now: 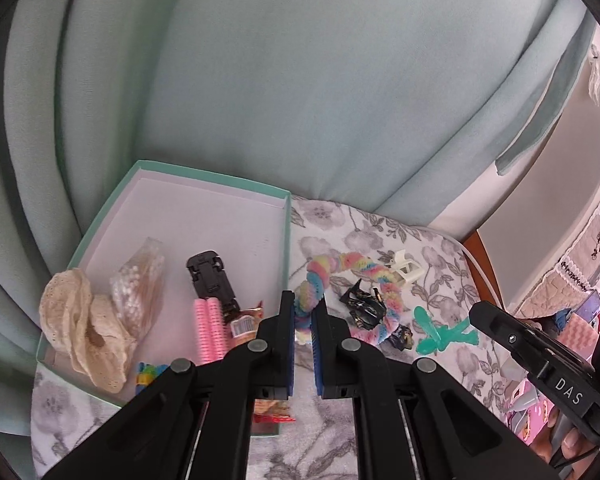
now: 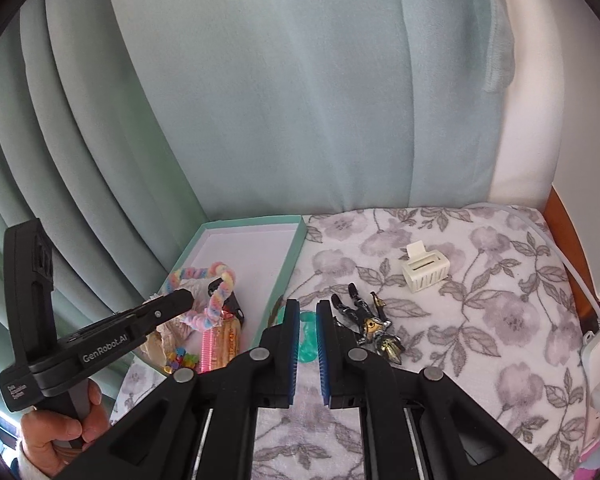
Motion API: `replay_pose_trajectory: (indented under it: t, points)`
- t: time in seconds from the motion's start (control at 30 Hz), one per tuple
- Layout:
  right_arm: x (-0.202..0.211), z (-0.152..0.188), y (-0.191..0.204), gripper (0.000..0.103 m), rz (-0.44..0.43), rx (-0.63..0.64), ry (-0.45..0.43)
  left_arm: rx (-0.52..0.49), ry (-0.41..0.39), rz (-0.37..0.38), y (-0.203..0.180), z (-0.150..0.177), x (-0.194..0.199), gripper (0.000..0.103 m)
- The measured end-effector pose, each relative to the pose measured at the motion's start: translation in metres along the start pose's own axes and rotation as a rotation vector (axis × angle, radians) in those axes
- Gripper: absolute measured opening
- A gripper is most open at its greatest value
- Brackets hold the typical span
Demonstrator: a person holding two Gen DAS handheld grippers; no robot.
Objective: Organize objects
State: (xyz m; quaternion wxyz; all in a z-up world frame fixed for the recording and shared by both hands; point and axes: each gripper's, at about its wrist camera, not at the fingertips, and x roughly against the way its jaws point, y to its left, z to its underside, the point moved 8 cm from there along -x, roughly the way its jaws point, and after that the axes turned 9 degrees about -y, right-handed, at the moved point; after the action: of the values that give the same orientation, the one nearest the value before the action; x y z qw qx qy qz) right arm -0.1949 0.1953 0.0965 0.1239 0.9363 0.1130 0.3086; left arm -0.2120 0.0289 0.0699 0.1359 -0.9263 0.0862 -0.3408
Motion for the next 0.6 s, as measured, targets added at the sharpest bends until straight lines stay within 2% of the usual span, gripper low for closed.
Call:
replay_pose_trajectory:
  t: [0.4,0.6]
  points:
    - [-0.051,0.0,0.054,0.009,-0.041,0.074,0.057,0.089,-0.058,-0.144,0.109,-0.026,0.025,0.007]
    - [-0.083,-0.002,0.075,0.009,-0.05,0.113,0.086,0.109,-0.061,-0.186,0.145,-0.031,0.023,0.007]
